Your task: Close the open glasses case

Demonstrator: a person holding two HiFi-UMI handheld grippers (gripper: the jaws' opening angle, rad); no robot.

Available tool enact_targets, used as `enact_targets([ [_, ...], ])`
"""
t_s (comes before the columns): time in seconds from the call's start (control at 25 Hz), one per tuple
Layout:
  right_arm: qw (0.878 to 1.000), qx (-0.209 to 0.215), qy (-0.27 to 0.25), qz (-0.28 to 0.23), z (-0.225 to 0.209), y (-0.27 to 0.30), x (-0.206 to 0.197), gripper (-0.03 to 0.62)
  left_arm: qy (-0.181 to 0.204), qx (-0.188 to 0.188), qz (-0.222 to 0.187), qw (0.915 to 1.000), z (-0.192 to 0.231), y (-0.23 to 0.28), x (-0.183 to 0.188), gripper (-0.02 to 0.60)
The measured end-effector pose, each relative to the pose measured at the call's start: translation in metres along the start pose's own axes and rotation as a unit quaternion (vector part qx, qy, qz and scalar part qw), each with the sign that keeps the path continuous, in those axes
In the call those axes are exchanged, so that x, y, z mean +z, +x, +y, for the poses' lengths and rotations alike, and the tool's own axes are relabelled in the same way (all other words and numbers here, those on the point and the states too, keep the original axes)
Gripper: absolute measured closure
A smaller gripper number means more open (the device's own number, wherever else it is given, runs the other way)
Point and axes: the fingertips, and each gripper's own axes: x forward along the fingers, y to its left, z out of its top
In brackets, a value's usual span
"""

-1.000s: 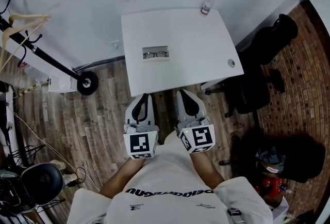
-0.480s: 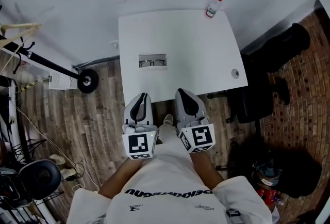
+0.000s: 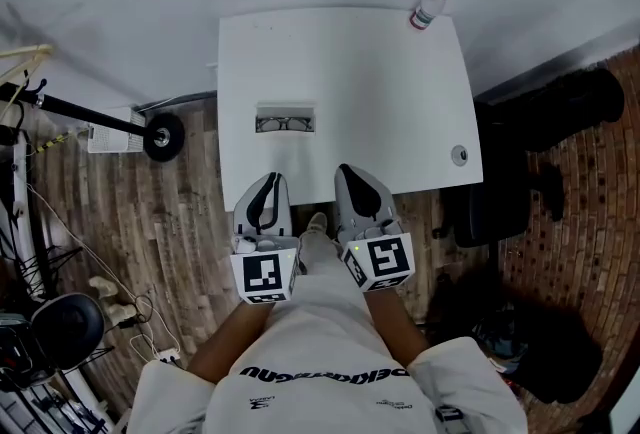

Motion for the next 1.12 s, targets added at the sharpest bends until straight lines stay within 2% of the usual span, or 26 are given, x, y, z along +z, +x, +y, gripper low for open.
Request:
enact_targets([
  [0.16,1.000,0.011,0.006,0.022,-0.011,0.013,-0.014,0.595,0.009,0.015,0.005,0.9998,0.001,0.014,-0.010,0.565],
  [0.28,0.999,0.014,0.012,0.032,-0.017,0.030,-0.022,0.595,-0.003,0.018,0.014,0.9997,0.006,0.025,-0.018,0.565],
  [0.68,0.998,-0.001,0.031,0.050,-0.021,0.076,-0.046,0.599,-0.027,-0.008,0.028,0.9992,0.023,0.054,-0.045,0.565],
  [1.12,0.996,-0.012,0.028,0.084,-0.029,0.119,-0.084,0.555,-0.040,-0.028,0.053,0.9974,0.026,0.073,-0.072,0.565],
])
